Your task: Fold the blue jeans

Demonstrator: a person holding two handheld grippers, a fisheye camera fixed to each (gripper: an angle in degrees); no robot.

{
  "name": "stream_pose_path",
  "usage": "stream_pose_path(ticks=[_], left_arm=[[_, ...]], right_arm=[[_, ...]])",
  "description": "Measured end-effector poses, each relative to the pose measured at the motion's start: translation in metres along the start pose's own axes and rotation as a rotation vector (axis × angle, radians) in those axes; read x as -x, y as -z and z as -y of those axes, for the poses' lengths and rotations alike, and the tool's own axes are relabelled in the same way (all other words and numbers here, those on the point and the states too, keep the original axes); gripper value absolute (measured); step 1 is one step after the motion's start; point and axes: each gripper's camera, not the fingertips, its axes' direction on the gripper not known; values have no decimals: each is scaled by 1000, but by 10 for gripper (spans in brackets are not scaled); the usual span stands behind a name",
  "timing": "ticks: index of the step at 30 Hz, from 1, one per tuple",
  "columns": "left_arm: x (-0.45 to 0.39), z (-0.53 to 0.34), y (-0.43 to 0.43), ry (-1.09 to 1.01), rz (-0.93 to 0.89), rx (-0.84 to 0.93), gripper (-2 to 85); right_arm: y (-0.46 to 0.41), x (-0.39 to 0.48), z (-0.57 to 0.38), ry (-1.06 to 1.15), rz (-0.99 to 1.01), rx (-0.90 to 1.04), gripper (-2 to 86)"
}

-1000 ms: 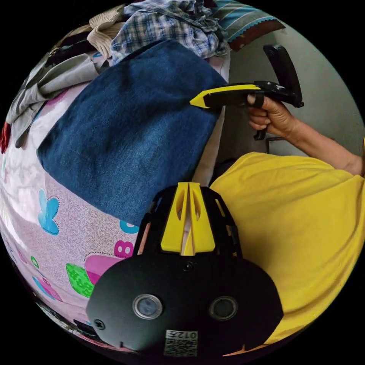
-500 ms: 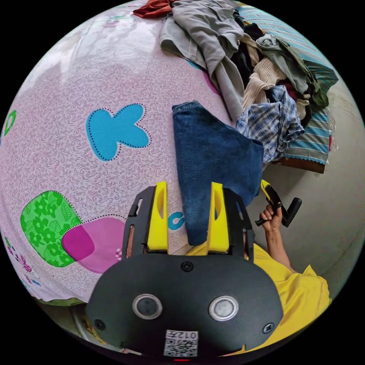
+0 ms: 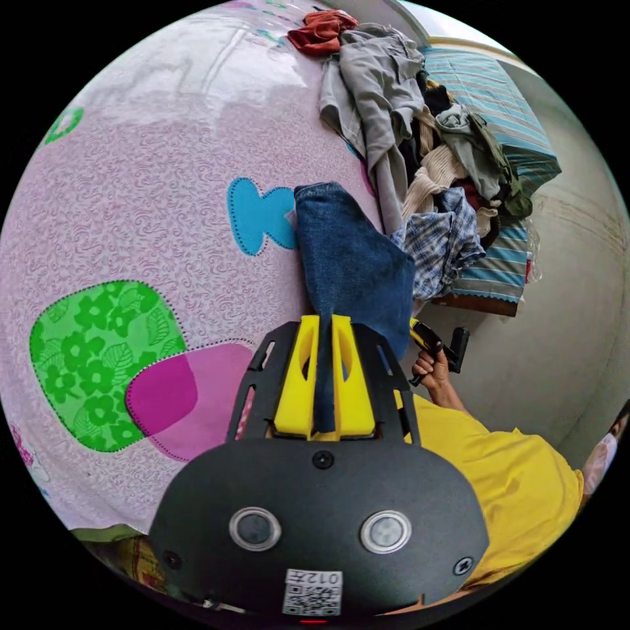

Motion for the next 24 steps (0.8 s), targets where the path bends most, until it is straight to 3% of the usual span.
stream_pose_path(ticks=[8, 12, 24], left_arm=[[117, -89, 119, 203, 35, -251, 12], [152, -127, 139, 215, -129, -370, 32], [143, -124, 70, 72, -55, -105, 109]], right_arm=[[-89, 60, 84, 208, 196, 255, 102], [-126, 62, 129, 222, 264, 393, 140], [-230, 37, 203, 232, 446, 586, 144]])
